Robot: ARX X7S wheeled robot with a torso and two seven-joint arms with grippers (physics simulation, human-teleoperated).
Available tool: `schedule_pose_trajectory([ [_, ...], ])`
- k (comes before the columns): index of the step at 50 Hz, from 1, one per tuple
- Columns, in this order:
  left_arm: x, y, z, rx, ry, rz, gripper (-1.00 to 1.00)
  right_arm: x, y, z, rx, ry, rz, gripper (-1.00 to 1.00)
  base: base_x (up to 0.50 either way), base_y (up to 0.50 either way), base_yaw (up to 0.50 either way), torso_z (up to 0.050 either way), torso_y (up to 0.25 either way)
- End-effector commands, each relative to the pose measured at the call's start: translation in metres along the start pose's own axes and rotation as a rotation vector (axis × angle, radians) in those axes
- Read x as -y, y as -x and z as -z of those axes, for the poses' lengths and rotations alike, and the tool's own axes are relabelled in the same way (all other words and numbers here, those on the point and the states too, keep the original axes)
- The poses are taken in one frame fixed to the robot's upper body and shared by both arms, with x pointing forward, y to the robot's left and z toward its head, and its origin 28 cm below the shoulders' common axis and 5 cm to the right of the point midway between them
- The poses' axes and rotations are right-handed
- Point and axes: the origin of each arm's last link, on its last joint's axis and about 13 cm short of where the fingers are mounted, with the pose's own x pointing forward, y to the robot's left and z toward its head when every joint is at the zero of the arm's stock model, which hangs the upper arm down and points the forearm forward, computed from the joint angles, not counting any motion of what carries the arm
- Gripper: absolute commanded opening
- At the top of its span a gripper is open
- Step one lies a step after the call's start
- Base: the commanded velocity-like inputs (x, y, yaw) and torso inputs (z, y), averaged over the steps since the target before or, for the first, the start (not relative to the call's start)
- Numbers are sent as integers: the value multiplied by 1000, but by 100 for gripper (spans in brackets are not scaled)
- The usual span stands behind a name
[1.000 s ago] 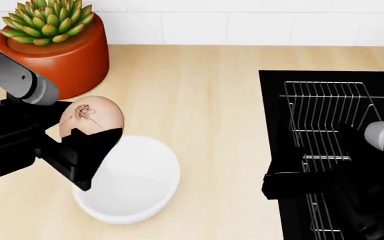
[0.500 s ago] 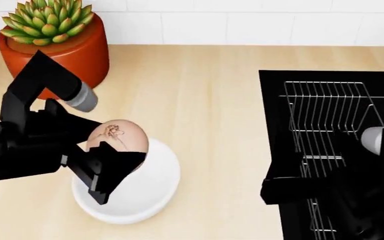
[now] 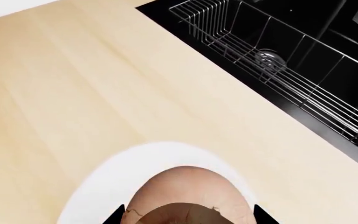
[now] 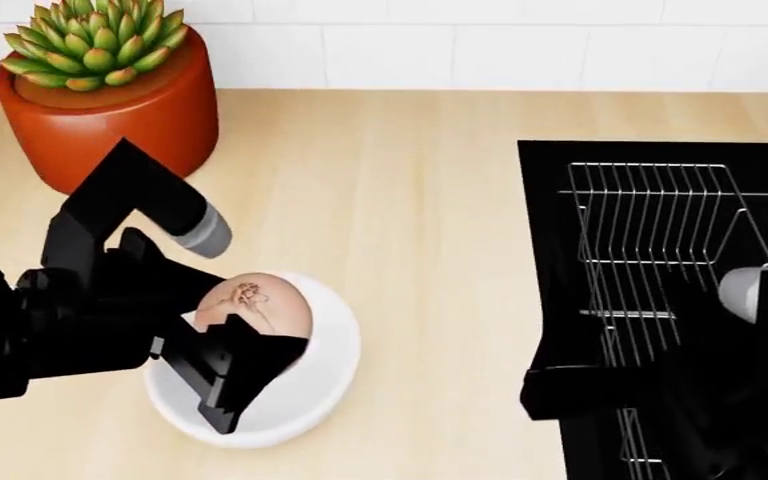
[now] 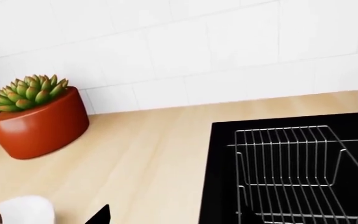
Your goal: Pick the oranges and zucchinis from the sink and place them in one bowl. Place the onion in the other bowl. Then turn off the sink faucet.
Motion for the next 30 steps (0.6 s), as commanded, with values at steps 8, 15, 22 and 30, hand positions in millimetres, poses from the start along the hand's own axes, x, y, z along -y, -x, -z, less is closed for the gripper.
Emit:
schedule_pose_trajectory([
  [8, -4, -11, 2, -5, 33, -19, -100, 2, -1, 5, -24, -23, -4, 100, 0, 0, 0, 0, 0],
  [15, -4, -9, -1, -11, 33, -32, 100, 2, 0, 4, -22, -24, -3, 100, 0, 0, 0, 0, 0],
  [22, -2, -7, -2, -11, 18, -31, 100, 2, -1, 4, -26, -31, -3, 100, 0, 0, 0, 0, 0],
  [30, 2, -2, -7, 24, 9, -22, 100, 2, 0, 0, -26, -24, -5, 100, 0, 0, 0, 0, 0],
])
